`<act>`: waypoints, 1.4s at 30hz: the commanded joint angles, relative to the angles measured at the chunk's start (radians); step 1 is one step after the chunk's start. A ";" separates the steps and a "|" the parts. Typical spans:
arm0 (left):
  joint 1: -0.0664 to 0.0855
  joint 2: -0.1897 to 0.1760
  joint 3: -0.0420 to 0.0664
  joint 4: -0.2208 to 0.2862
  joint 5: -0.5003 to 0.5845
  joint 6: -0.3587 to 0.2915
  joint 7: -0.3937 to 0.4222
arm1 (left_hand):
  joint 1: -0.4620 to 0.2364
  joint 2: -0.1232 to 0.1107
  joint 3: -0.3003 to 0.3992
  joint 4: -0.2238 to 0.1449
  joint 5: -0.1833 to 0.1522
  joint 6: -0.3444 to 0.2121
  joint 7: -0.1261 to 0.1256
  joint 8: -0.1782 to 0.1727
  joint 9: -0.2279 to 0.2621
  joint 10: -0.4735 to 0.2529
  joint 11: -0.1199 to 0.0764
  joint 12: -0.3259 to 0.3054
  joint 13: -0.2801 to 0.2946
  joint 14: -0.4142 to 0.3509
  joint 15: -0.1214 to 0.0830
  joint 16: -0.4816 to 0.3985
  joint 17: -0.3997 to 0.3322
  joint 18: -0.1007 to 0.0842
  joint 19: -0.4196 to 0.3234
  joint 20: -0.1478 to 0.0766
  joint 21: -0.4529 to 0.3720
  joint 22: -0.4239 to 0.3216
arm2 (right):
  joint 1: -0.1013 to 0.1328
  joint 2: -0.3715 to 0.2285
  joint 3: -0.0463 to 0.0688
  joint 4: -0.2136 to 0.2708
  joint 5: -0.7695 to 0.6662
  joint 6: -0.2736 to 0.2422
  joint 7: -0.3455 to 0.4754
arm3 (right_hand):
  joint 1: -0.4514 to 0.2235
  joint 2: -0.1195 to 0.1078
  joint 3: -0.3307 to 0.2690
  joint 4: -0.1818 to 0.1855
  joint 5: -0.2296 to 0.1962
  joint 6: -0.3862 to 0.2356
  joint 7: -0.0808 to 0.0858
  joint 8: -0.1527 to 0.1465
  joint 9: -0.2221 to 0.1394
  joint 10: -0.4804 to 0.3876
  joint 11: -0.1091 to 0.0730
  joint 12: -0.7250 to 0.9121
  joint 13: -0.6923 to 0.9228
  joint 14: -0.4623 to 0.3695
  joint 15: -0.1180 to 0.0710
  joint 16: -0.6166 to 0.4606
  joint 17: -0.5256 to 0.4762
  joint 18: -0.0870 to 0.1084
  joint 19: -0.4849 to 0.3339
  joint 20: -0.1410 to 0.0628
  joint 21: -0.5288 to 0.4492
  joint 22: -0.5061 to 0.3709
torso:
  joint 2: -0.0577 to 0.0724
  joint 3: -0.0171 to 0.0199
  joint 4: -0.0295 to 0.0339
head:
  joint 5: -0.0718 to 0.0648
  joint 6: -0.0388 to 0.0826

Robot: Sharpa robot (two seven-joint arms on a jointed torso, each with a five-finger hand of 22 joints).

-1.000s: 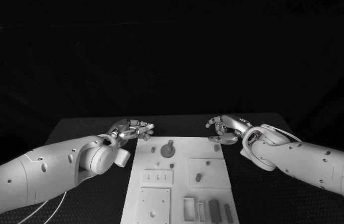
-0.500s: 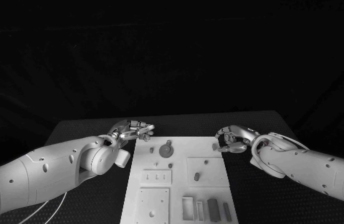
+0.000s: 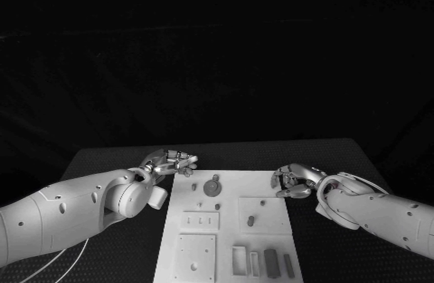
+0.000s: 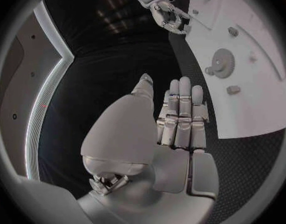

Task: Assemble the parts on the task board

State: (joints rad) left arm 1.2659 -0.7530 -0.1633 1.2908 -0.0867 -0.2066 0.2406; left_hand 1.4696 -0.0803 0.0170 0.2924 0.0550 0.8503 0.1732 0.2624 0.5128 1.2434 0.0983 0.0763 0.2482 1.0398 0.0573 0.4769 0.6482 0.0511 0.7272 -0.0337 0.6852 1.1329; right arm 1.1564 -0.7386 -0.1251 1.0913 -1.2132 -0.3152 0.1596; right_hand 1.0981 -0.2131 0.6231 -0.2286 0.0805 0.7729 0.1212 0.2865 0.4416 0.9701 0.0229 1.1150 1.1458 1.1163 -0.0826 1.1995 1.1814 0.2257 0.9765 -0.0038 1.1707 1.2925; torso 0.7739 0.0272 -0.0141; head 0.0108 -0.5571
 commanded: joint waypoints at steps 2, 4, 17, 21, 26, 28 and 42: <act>0.000 0.003 0.001 0.001 0.003 0.019 0.011 | -0.002 -0.001 -0.007 -0.001 -0.001 -0.002 0.003 -0.005 0.001 -0.005 -0.001 -0.003 0.001 -0.001 0.003 -0.003 0.001 0.008 -0.001 -0.006 -0.005 0.001 | -0.002 0.007 0.000 -0.009 -0.002 0.019 0.015 | 0.015 0.007 0.021 0.007 -0.026 0.022 0.002 0.011 0.000 -0.030 -0.006 0.008 -0.002 -0.004 -0.002 0.003 -0.001 0.036 -0.004 0.002 -0.003 0.000 | -0.001 -0.0020 0.0019 | -0.002 -0.003; 0.000 0.004 0.001 0.001 0.003 0.018 0.011 | -0.002 -0.001 -0.007 -0.001 -0.001 -0.002 0.003 -0.005 0.001 -0.005 0.000 -0.003 0.001 -0.001 0.003 -0.003 0.001 0.008 -0.001 -0.006 -0.005 0.001 | -0.004 0.007 0.000 -0.011 -0.002 0.020 0.015 | 0.016 0.009 0.026 0.010 -0.028 0.024 0.003 0.012 0.000 -0.030 -0.006 0.008 -0.003 -0.004 -0.003 0.003 -0.001 0.036 -0.003 0.002 -0.003 0.001 | -0.001 -0.0032 0.0016 | 0.000 -0.004; -0.001 0.004 0.001 -0.001 0.003 0.020 0.010 | -0.003 0.000 -0.007 -0.001 -0.001 -0.002 0.003 -0.005 0.002 -0.005 0.000 -0.003 0.001 -0.001 0.003 -0.004 0.001 0.008 -0.001 -0.006 -0.005 0.001 | -0.006 0.023 0.000 -0.026 -0.002 0.004 0.015 | 0.017 0.042 0.063 0.033 -0.032 0.041 0.005 0.026 0.006 -0.030 -0.004 0.012 -0.004 -0.005 -0.001 0.009 0.000 0.036 -0.002 -0.001 0.001 0.002 | -0.002 -0.0046 0.0003 | 0.002 -0.004; -0.001 0.004 0.001 0.001 0.003 0.022 0.009 | -0.003 0.001 -0.007 -0.001 -0.001 -0.002 0.003 -0.005 0.002 -0.005 0.000 -0.003 0.001 -0.001 0.003 -0.004 0.001 0.008 -0.001 -0.006 -0.005 0.001 | -0.006 0.022 0.000 -0.025 0.004 -0.007 0.016 | 0.012 0.050 0.065 0.035 -0.032 0.054 0.008 0.034 0.009 -0.028 -0.002 0.015 -0.004 -0.004 -0.001 0.011 0.000 0.036 -0.001 -0.003 0.004 0.003 | -0.002 -0.0034 0.0001 | 0.003 -0.005; -0.001 0.003 0.001 0.002 0.003 0.022 0.009 | -0.003 0.001 -0.007 -0.001 -0.002 -0.002 0.003 -0.005 0.002 -0.005 0.000 -0.003 0.002 -0.001 0.003 -0.004 0.001 0.008 -0.002 -0.006 -0.005 0.002 | -0.006 0.027 0.000 -0.025 0.004 -0.009 0.014 | 0.008 0.049 0.068 0.036 -0.032 0.068 0.013 0.042 0.012 -0.024 0.002 0.018 -0.005 0.000 0.003 0.014 0.000 0.036 0.002 -0.005 0.007 0.004 | -0.001 -0.0025 -0.0015 | 0.005 -0.004; -0.001 0.003 0.001 0.002 0.003 0.022 0.009 | -0.003 0.001 -0.007 -0.001 -0.002 -0.002 0.003 -0.005 0.002 -0.005 0.000 -0.003 0.002 -0.001 0.003 -0.004 0.001 0.008 -0.002 -0.006 -0.005 0.002 | -0.006 0.028 0.000 -0.024 0.004 -0.011 0.014 | 0.008 0.049 0.069 0.036 -0.032 0.075 0.014 0.045 0.013 -0.022 0.003 0.019 -0.005 0.001 0.004 0.015 0.000 0.036 0.003 -0.006 0.008 0.005 | -0.002 -0.0021 -0.0016 | 0.005 -0.005; -0.001 0.003 0.001 -0.002 0.003 0.023 0.008 | -0.004 0.002 -0.007 -0.001 -0.002 -0.002 0.003 -0.005 0.002 -0.005 0.000 -0.003 0.002 -0.001 0.003 -0.004 0.001 0.008 -0.002 -0.005 -0.005 0.002 | -0.006 0.044 0.000 -0.042 0.019 0.003 0.005 | -0.005 0.054 0.070 0.038 -0.032 0.123 0.018 0.066 0.020 -0.021 0.007 0.022 -0.008 0.003 0.007 0.018 -0.001 0.036 0.006 -0.009 0.011 0.004 | -0.002 -0.0018 -0.0013 | 0.000 -0.008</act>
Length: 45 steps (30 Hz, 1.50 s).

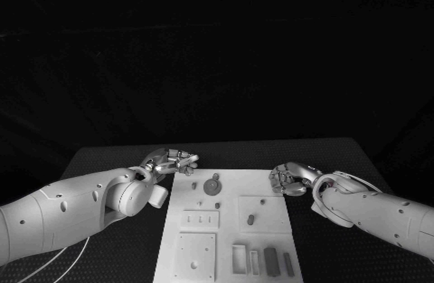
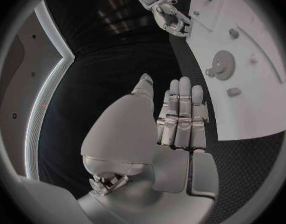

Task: Assemble the parts on the task board

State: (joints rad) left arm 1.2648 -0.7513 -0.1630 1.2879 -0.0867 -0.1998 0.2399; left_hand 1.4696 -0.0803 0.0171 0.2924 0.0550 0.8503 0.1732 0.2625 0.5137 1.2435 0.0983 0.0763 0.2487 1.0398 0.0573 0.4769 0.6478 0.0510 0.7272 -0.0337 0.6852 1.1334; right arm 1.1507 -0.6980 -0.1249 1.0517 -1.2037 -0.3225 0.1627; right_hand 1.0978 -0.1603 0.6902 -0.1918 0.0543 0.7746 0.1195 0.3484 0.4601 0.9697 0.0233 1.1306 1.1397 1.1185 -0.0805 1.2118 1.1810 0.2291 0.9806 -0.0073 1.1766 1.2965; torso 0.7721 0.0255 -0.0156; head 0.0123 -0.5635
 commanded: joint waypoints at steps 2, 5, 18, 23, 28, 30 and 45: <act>0.000 0.000 0.001 0.002 0.003 0.016 0.009 | -0.004 0.002 -0.007 -0.001 -0.002 -0.002 0.003 -0.005 0.001 -0.005 0.000 -0.003 0.002 -0.001 0.003 -0.004 0.002 0.008 -0.002 -0.005 -0.005 0.001 | -0.001 0.005 0.000 -0.002 0.009 0.010 0.002 | -0.005 0.002 0.003 0.001 -0.006 0.125 0.019 0.005 0.002 -0.020 0.006 0.007 -0.002 0.001 0.005 0.006 -0.001 0.033 0.002 -0.006 0.005 0.000 | 0.000 -0.0003 0.0010 | -0.002 -0.002; 0.000 0.000 0.001 0.003 0.003 0.016 0.008 | -0.004 0.002 -0.007 -0.001 -0.002 -0.002 0.003 -0.005 0.002 -0.005 0.000 -0.003 0.002 -0.001 0.003 -0.004 0.002 0.008 -0.002 -0.005 -0.005 0.001 | -0.001 0.008 0.000 -0.004 0.009 0.008 0.000 | -0.006 0.006 0.003 0.000 -0.006 0.134 0.018 0.009 0.003 -0.020 0.005 0.007 -0.002 0.001 0.004 0.007 -0.001 0.033 0.003 -0.006 0.006 0.000 | 0.001 -0.0001 0.0017 | -0.002 -0.004; 0.001 -0.002 0.001 0.005 0.002 0.016 0.007 | -0.004 0.002 -0.007 -0.002 -0.002 -0.001 0.003 -0.005 0.002 -0.005 -0.001 -0.002 0.002 -0.001 0.003 -0.004 0.002 0.008 -0.002 -0.005 -0.006 0.001 | -0.001 0.011 0.000 -0.011 -0.006 0.004 -0.010 | -0.003 0.030 0.011 -0.008 -0.006 0.166 0.007 0.021 0.010 -0.014 -0.005 0.010 -0.005 0.005 -0.004 0.010 -0.002 0.033 0.007 -0.010 0.009 0.000 | -0.001 -0.0007 0.0002 | 0.000 -0.010; 0.001 -0.002 0.001 0.005 0.002 0.016 0.007 | -0.003 0.002 -0.007 -0.002 -0.002 -0.001 0.003 -0.005 0.002 -0.005 -0.001 -0.002 0.002 -0.001 0.003 -0.004 0.002 0.008 -0.002 -0.005 -0.006 0.002 | -0.001 0.010 0.000 -0.012 -0.011 0.004 -0.013 | -0.001 0.036 0.014 -0.015 -0.006 0.174 0.003 0.024 0.012 -0.011 -0.008 0.011 -0.006 0.007 -0.007 0.010 -0.003 0.033 0.009 -0.011 0.011 0.000 | -0.001 -0.0004 0.0001 | 0.000 -0.010; 0.001 -0.002 0.001 0.004 0.002 0.016 0.007 | -0.003 0.002 -0.007 -0.002 -0.002 -0.001 0.003 -0.005 0.002 -0.004 -0.001 -0.002 0.003 -0.001 0.003 -0.004 0.002 0.009 -0.002 -0.006 -0.006 0.002 | -0.001 0.010 0.000 -0.015 -0.016 0.005 -0.013 | 0.000 0.032 0.014 -0.020 -0.006 0.176 0.002 0.024 0.013 -0.010 -0.010 0.011 -0.007 0.008 -0.009 0.011 -0.003 0.033 0.009 -0.012 0.011 0.000 | -0.001 -0.0003 0.0003 | -0.002 -0.011; 0.001 -0.002 0.001 0.005 0.002 0.017 0.007 | -0.003 0.002 -0.007 -0.002 -0.002 -0.001 0.003 -0.005 0.002 -0.004 -0.001 -0.002 0.003 -0.001 0.003 -0.004 0.002 0.009 -0.002 -0.006 -0.006 0.002 | -0.001 0.010 0.000 -0.017 -0.017 0.005 -0.013 | 0.000 0.032 0.014 -0.021 -0.006 0.176 0.002 0.024 0.013 -0.010 -0.010 0.011 -0.007 0.008 -0.009 0.011 -0.003 0.033 0.010 -0.012 0.011 0.000 | -0.001 -0.0001 0.0001 | -0.002 -0.011; 0.001 -0.003 0.001 0.006 0.002 0.018 0.006 | -0.001 0.002 -0.007 -0.002 -0.002 -0.001 0.003 -0.005 0.003 -0.004 -0.001 -0.002 0.003 -0.001 0.003 -0.004 0.002 0.009 -0.002 -0.006 -0.006 0.002 | -0.002 0.013 0.000 -0.016 -0.027 -0.003 -0.015 | -0.002 0.060 0.015 -0.041 -0.006 0.234 -0.022 0.056 0.038 0.012 -0.031 0.014 -0.012 0.021 -0.026 0.018 -0.004 0.033 0.020 -0.016 0.019 0.000 | -0.001 0.0003 0.0003 | -0.001 -0.015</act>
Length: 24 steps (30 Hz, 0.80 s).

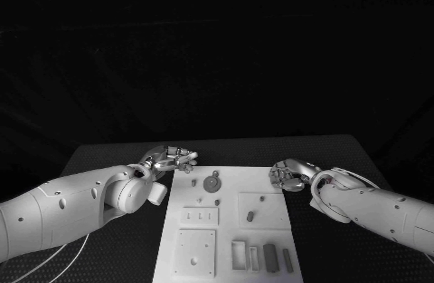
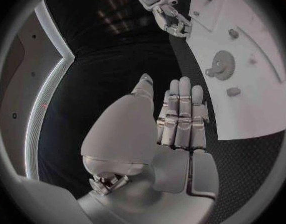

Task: Assemble the parts on the task board

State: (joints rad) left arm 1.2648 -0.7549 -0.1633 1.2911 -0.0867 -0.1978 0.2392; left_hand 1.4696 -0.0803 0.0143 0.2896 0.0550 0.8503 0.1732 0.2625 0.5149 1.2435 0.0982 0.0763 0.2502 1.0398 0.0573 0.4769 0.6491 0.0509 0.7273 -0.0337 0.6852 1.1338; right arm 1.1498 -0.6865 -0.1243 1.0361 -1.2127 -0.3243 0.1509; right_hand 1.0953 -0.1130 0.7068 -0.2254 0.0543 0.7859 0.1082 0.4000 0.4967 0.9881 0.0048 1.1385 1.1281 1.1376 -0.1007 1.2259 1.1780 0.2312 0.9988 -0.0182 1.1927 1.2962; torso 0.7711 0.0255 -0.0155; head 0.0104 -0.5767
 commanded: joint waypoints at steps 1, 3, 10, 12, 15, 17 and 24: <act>0.001 0.001 0.001 0.003 0.002 0.016 0.006 | -0.001 0.002 -0.004 0.000 -0.002 -0.001 0.003 -0.005 0.001 -0.004 -0.001 -0.002 0.001 -0.001 0.003 -0.004 0.001 0.009 -0.002 -0.006 -0.006 0.001 | -0.002 0.001 0.000 0.000 -0.019 -0.003 -0.004 | 0.000 0.014 -0.002 -0.009 -0.006 0.223 -0.012 0.006 0.003 -0.005 -0.013 0.007 -0.001 0.003 -0.007 0.004 -0.001 0.031 0.003 -0.005 0.004 0.000 | 0.000 0.0002 0.0004 | 0.001 -0.002; 0.001 0.000 0.001 0.003 0.002 0.016 0.006 | -0.001 0.002 -0.004 0.000 -0.002 -0.001 0.003 -0.005 0.002 -0.004 -0.001 -0.002 0.002 -0.001 0.003 -0.004 0.001 0.009 -0.002 -0.006 -0.006 0.001 | -0.002 0.001 0.000 0.001 -0.019 -0.004 -0.006 | -0.001 0.016 -0.003 -0.012 -0.006 0.225 -0.012 0.007 0.005 -0.003 -0.014 0.007 -0.002 0.005 -0.008 0.005 -0.001 0.031 0.004 -0.006 0.005 0.000 | 0.000 -0.0002 0.0002 | 0.000 -0.003; 0.001 0.001 0.001 0.003 0.002 0.016 0.006 | 0.000 0.003 -0.004 0.000 -0.002 -0.001 0.003 -0.005 0.002 -0.004 -0.001 -0.002 0.002 -0.001 0.003 -0.004 0.001 0.009 -0.002 -0.006 -0.006 0.001 | -0.003 0.001 0.000 0.004 -0.019 -0.013 -0.013 | -0.003 0.022 -0.004 -0.020 -0.006 0.233 -0.015 0.012 0.012 0.003 -0.017 0.007 -0.003 0.010 -0.010 0.007 -0.001 0.031 0.007 -0.008 0.007 0.000 | 0.001 -0.0001 -0.0005 | 0.001 -0.004; 0.001 0.001 0.001 0.002 0.002 0.016 0.006 | 0.000 0.003 -0.004 0.000 -0.002 -0.001 0.003 -0.004 0.002 -0.004 -0.001 -0.002 0.002 -0.001 0.003 -0.005 0.001 0.009 -0.002 -0.006 -0.006 0.001 | -0.003 0.001 0.000 0.005 -0.017 -0.018 -0.016 | -0.004 0.024 -0.005 -0.022 -0.006 0.235 -0.016 0.014 0.014 0.004 -0.017 0.007 -0.004 0.011 -0.011 0.007 -0.002 0.031 0.008 -0.009 0.008 0.000 | 0.001 0.0001 -0.0002 | -0.001 -0.005; 0.001 0.001 0.001 0.002 0.002 0.016 0.006 | 0.000 0.003 -0.004 0.000 -0.002 -0.001 0.003 -0.004 0.002 -0.004 -0.001 -0.002 0.002 -0.001 0.003 -0.005 0.001 0.009 -0.002 -0.006 -0.006 0.002 | -0.004 0.001 0.000 0.007 -0.015 -0.025 -0.021 | -0.006 0.027 -0.005 -0.025 -0.006 0.237 -0.017 0.017 0.018 0.005 -0.018 0.007 -0.004 0.012 -0.012 0.008 -0.002 0.031 0.009 -0.010 0.008 0.000 | 0.000 0.0001 0.0001 | -0.001 -0.006; 0.001 0.001 0.001 0.002 0.002 0.016 0.006 | 0.001 0.003 -0.003 0.000 -0.002 -0.001 0.003 -0.004 0.002 -0.004 -0.001 -0.002 0.002 -0.001 0.003 -0.005 0.001 0.009 -0.002 -0.006 -0.006 0.002 | -0.004 0.001 0.000 0.010 -0.005 -0.033 -0.026 | -0.009 0.029 -0.005 -0.027 -0.006 0.240 -0.018 0.020 0.022 0.006 -0.020 0.006 -0.004 0.014 -0.013 0.008 -0.002 0.031 0.010 -0.010 0.009 -0.001 | 0.000 0.0001 0.0003 | -0.002 -0.007; 0.001 0.001 0.001 0.002 0.001 0.016 0.006 | 0.001 0.003 -0.003 0.000 -0.002 -0.001 0.002 -0.004 0.002 -0.004 -0.001 -0.002 0.002 -0.001 0.003 -0.005 0.001 0.009 -0.002 -0.006 -0.006 0.002 | -0.005 0.000 0.000 0.017 0.004 -0.062 -0.045 | -0.023 0.053 -0.009 -0.044 -0.006 0.239 -0.021 0.029 0.042 0.007 -0.022 0.007 -0.002 0.016 -0.016 0.009 -0.002 0.031 0.013 -0.013 0.010 -0.001 | 0.000 0.0003 0.0002 | -0.003 -0.008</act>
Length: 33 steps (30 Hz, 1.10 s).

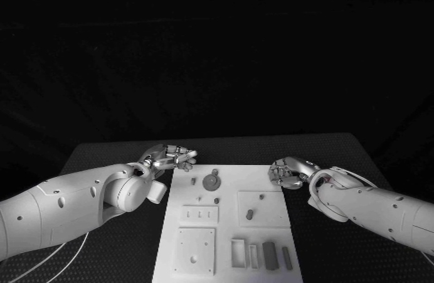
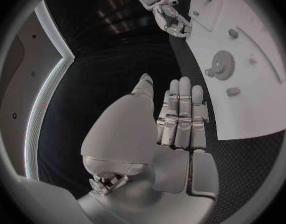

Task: Assemble the parts on the task board

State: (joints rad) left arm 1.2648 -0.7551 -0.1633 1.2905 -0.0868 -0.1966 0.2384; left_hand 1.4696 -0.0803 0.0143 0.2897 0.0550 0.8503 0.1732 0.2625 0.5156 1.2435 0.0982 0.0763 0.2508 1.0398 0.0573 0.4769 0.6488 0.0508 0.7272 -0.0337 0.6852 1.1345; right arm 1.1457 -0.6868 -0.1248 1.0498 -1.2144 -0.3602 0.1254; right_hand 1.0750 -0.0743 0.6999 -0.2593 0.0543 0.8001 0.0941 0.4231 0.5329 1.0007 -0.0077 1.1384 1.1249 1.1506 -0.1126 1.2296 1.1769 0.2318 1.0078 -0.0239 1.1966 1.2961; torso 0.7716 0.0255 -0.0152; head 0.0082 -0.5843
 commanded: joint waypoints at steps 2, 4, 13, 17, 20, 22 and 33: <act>0.001 0.001 0.001 0.002 0.001 0.015 0.006 | 0.001 0.003 -0.003 0.000 -0.002 -0.001 0.002 -0.005 0.001 -0.004 -0.001 -0.002 0.001 -0.001 0.003 -0.005 0.001 0.009 -0.002 -0.006 -0.006 0.001 | -0.001 -0.001 0.000 0.005 0.006 -0.023 -0.022 | -0.011 0.026 -0.006 -0.021 -0.006 0.221 -0.006 0.008 0.014 -0.008 -0.010 0.008 0.003 0.002 -0.004 0.005 -0.001 0.030 0.002 -0.008 0.007 -0.001 | 0.000 0.0002 0.0001 | -0.001 -0.002; 0.001 0.001 0.001 0.002 0.001 0.015 0.006 | 0.001 0.003 -0.003 0.000 -0.002 -0.001 0.002 -0.005 0.001 -0.004 -0.001 -0.002 0.001 -0.001 0.003 -0.005 0.001 0.009 -0.002 -0.006 -0.006 0.001 | -0.002 -0.001 0.000 0.007 0.005 -0.022 -0.025 | -0.014 0.030 -0.007 -0.025 -0.006 0.220 -0.007 0.009 0.019 -0.009 -0.010 0.009 0.004 0.002 -0.004 0.006 -0.001 0.030 0.002 -0.008 0.007 -0.001 | 0.000 0.0002 0.0001 | -0.001 -0.002; 0.001 -0.001 0.001 0.003 0.000 0.015 0.006 | 0.002 0.003 -0.004 0.001 -0.002 -0.001 0.003 -0.005 0.001 -0.004 -0.001 -0.002 0.002 -0.001 0.003 -0.005 0.002 0.009 -0.003 -0.005 -0.006 0.001 | -0.003 -0.004 0.000 0.017 -0.004 -0.021 -0.037 | -0.022 0.040 -0.010 -0.030 -0.006 0.216 -0.008 0.018 0.045 -0.013 -0.011 0.022 0.016 0.003 -0.005 0.011 0.003 0.030 0.001 -0.011 0.013 0.002 | 0.000 -0.0001 0.0002 | -0.004 -0.006; 0.001 0.000 0.001 0.003 0.000 0.016 0.006 | 0.002 0.003 -0.004 0.001 -0.002 -0.001 0.003 -0.005 0.001 -0.004 -0.001 -0.002 0.002 -0.001 0.003 -0.005 0.002 0.009 -0.003 -0.005 -0.006 0.001 | -0.003 -0.005 0.000 0.025 -0.004 -0.026 -0.046 | -0.025 0.042 -0.011 -0.030 -0.006 0.215 -0.009 0.021 0.056 -0.014 -0.012 0.028 0.021 0.002 -0.005 0.012 0.004 0.030 0.000 -0.011 0.014 0.003 | -0.001 0.0001 0.0007 | -0.005 -0.007; 0.001 0.000 0.001 0.003 0.000 0.016 0.006 | 0.002 0.002 -0.004 0.001 -0.002 -0.001 0.003 -0.005 0.002 -0.004 -0.001 -0.002 0.002 -0.001 0.003 -0.005 0.002 0.009 -0.003 -0.005 -0.006 0.001 | -0.003 -0.004 0.000 0.027 -0.004 -0.027 -0.055 | -0.029 0.046 -0.012 -0.031 -0.006 0.213 -0.010 0.024 0.067 -0.015 -0.012 0.035 0.026 0.001 -0.006 0.012 0.004 0.030 -0.002 -0.011 0.014 0.003 | 0.000 -0.0002 0.0009 | -0.006 -0.008; 0.001 0.000 0.001 0.003 0.000 0.016 0.005 | 0.002 0.002 -0.004 0.001 -0.002 -0.001 0.003 -0.005 0.002 -0.004 -0.001 -0.002 0.002 -0.001 0.003 -0.005 0.002 0.009 -0.003 -0.005 -0.006 0.001 | -0.003 -0.005 0.000 0.028 -0.004 -0.028 -0.059 | -0.031 0.050 -0.012 -0.031 -0.006 0.212 -0.010 0.025 0.073 -0.016 -0.012 0.038 0.029 0.000 -0.006 0.012 0.004 0.030 -0.003 -0.012 0.015 0.003 | 0.000 -0.0002 0.0008 | -0.006 -0.008; 0.001 -0.002 0.001 0.006 -0.014 0.023 -0.008 | 0.000 0.003 -0.004 0.002 -0.002 -0.001 0.003 -0.005 0.002 -0.004 -0.001 -0.002 0.002 -0.002 0.004 -0.005 0.002 0.009 -0.003 -0.005 -0.006 0.001 | -0.003 -0.017 0.000 0.062 -0.002 -0.053 -0.096 | -0.043 0.058 0.006 -0.032 -0.006 0.202 -0.011 0.032 0.113 -0.023 -0.013 0.053 0.039 -0.005 -0.008 0.012 0.005 0.030 -0.007 -0.012 0.015 0.003 | -0.001 0.0002 -0.0001 | -0.006 -0.009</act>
State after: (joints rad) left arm 1.2648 -0.7574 -0.1631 1.2929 -0.0896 -0.1946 0.2349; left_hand 1.4696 -0.0803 0.0143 0.2896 0.0550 0.8503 0.1732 0.2625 0.5163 1.2435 0.0982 0.0763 0.2516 1.0398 0.0573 0.4769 0.6494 0.0508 0.7272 -0.0337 0.6852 1.1346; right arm 1.1433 -0.7020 -0.1247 1.1041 -1.2121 -0.3973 0.0561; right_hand 1.0305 -0.0222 0.6994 -0.2912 0.0543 0.8033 0.0908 0.4521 0.6435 0.9985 -0.0056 1.1850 1.1625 1.1470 -0.1161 1.2385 1.1802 0.2319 1.0035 -0.0343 1.2063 1.2991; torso 0.7710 0.0256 -0.0147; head 0.0015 -0.5929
